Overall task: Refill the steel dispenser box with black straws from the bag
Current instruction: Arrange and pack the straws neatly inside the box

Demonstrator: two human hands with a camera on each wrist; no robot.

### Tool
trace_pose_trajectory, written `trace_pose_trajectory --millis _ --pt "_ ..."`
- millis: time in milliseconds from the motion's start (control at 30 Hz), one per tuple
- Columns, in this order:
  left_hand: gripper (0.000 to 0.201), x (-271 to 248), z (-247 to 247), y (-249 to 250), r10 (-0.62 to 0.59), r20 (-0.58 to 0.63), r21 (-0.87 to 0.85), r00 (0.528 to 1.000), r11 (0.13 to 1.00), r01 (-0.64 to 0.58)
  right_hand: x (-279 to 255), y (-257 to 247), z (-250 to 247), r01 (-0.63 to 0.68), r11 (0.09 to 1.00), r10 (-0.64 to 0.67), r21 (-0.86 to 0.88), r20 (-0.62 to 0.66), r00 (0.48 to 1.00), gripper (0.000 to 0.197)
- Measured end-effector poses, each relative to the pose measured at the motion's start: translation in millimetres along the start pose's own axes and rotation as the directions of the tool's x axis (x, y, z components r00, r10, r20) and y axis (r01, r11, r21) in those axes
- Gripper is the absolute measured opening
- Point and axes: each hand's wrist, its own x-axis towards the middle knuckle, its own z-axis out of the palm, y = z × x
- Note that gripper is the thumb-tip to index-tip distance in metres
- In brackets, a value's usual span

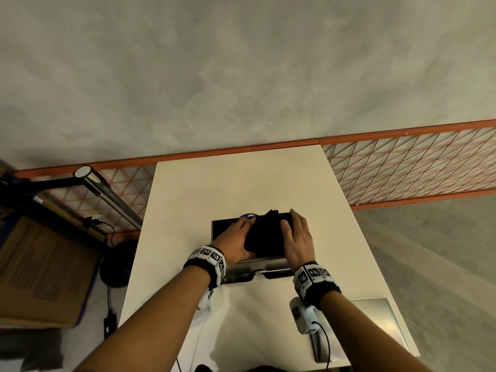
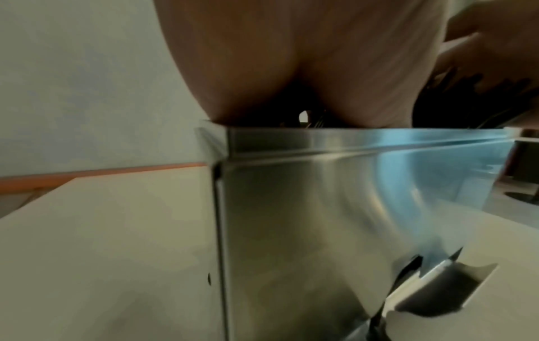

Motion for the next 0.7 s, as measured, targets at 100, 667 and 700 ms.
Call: trace_pose_trajectory --millis 100,667,700 --pt "0.104 2.5 -0.3 7.4 0.019 0.013 0.088 1.000 0.996 -0.020 2.1 1.5 1.8 -0.007 0.999 0.008 0.044 -0.023 1.000 0.057" --pt "0.091 -12.0 28.7 11.3 0.097 -0.207 -0.043 0.974 0.993 -0.108 1.4 -1.3 10.3 0.097 0.995 -0.097 0.004 -0.006 0.995 0.043" --pt "0.095 -13.7 27.9 8.2 0.096 -0.201 -0.035 0.975 0.994 -0.105 1.7 0.1 10.7 0.116 0.993 -0.115 -0.026 0.004 0.993 0.038"
